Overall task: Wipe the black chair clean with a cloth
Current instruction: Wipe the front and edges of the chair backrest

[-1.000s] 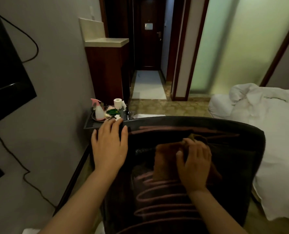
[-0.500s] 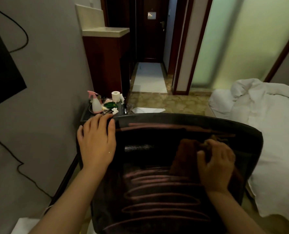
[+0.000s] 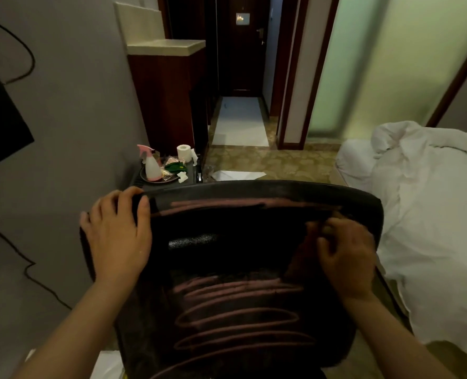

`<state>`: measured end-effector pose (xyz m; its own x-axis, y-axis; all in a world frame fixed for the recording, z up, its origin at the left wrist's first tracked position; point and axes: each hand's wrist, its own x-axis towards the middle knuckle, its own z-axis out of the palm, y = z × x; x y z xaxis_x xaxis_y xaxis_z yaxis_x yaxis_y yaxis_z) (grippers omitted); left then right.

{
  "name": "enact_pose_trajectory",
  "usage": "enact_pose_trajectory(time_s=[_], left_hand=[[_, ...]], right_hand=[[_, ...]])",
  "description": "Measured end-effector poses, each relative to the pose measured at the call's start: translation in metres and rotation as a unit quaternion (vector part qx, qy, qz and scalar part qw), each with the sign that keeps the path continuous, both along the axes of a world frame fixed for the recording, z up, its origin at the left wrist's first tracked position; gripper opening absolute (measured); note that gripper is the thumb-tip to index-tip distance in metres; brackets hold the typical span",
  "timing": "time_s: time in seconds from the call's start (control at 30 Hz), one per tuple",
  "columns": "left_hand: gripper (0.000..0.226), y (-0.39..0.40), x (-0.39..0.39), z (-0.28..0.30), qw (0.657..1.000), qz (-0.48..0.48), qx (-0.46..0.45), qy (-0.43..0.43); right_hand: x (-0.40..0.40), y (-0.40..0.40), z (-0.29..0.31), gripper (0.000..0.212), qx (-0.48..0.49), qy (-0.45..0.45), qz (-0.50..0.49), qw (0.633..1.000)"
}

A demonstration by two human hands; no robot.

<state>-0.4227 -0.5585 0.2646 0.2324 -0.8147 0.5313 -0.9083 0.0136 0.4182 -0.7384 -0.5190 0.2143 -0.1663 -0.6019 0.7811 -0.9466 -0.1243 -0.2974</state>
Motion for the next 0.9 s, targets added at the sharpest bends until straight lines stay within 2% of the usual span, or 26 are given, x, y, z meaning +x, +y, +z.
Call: enact_pose_trajectory(time_s=[0.07, 0.13, 0.2, 0.27, 0.37, 0.4, 0.47, 0.53, 0.6, 0.63, 0.67, 0.7, 0.73, 0.83, 0.9], left_hand=[[0.059, 0.0, -0.001, 0.0, 1.0, -0.01, -0.005, 0.004], [0.059, 0.0, -0.002, 0.0, 1.0, -0.008, -0.001, 0.01], [0.057, -0.001, -0.004, 0.003, 1.0, 0.001, 0.007, 0.017], [0.057, 0.0, -0.002, 0.004, 1.0, 0.004, 0.013, 0.022], [0.06, 0.004, 0.009, 0.005, 0.999, -0.017, 0.014, 0.03], [0.061, 0.006, 0.012, 0.004, 0.999, -0.025, 0.011, 0.024], [0.063, 0.008, 0.016, 0.003, 0.999, -0.037, 0.009, 0.018], [0.064, 0.007, 0.015, 0.003, 0.999, -0.046, 0.012, 0.022], [0.066, 0.006, 0.013, 0.004, 0.998, -0.051, 0.01, 0.024], [0.066, 0.005, 0.013, 0.004, 0.998, -0.054, 0.009, 0.028], [0.067, 0.004, 0.012, 0.003, 0.998, -0.055, 0.007, 0.033], [0.068, 0.003, 0.012, 0.004, 0.998, -0.055, 0.005, 0.039], [0.069, 0.001, 0.012, 0.004, 0.998, -0.055, 0.005, 0.044], [0.074, -0.002, 0.016, 0.005, 0.996, -0.053, 0.009, 0.069], [0.074, -0.001, 0.022, 0.006, 0.995, -0.062, 0.005, 0.073]], right_hand=[[-0.007, 0.0, -0.004, 0.026, 0.005, -0.082, -0.06, 0.995], [0.026, -0.007, -0.004, 0.024, -0.015, -0.128, -0.062, 0.99], [0.085, -0.016, -0.002, 0.017, -0.024, -0.084, 0.043, 0.995], [0.138, -0.023, 0.0, 0.021, -0.015, -0.02, 0.128, 0.991], [0.142, -0.026, 0.005, 0.032, -0.01, 0.061, 0.133, 0.989], [0.125, -0.022, 0.002, 0.038, -0.006, 0.054, 0.108, 0.993], [0.082, -0.014, -0.006, 0.052, -0.005, -0.094, 0.007, 0.996], [0.048, -0.011, -0.004, 0.063, 0.002, -0.27, -0.08, 0.959], [0.053, -0.019, 0.014, 0.063, 0.032, -0.34, -0.101, 0.935], [0.072, -0.025, 0.025, 0.055, 0.049, -0.294, -0.068, 0.952], [0.1, -0.032, 0.032, 0.048, 0.066, -0.189, -0.014, 0.98], [0.134, -0.038, 0.034, 0.045, 0.08, -0.072, 0.046, 0.993], [0.169, -0.044, 0.032, 0.048, 0.077, 0.004, 0.1, 0.992], [0.239, -0.054, 0.033, 0.052, 0.071, 0.077, 0.182, 0.978], [0.229, -0.054, 0.035, 0.051, 0.051, 0.116, 0.221, 0.967]])
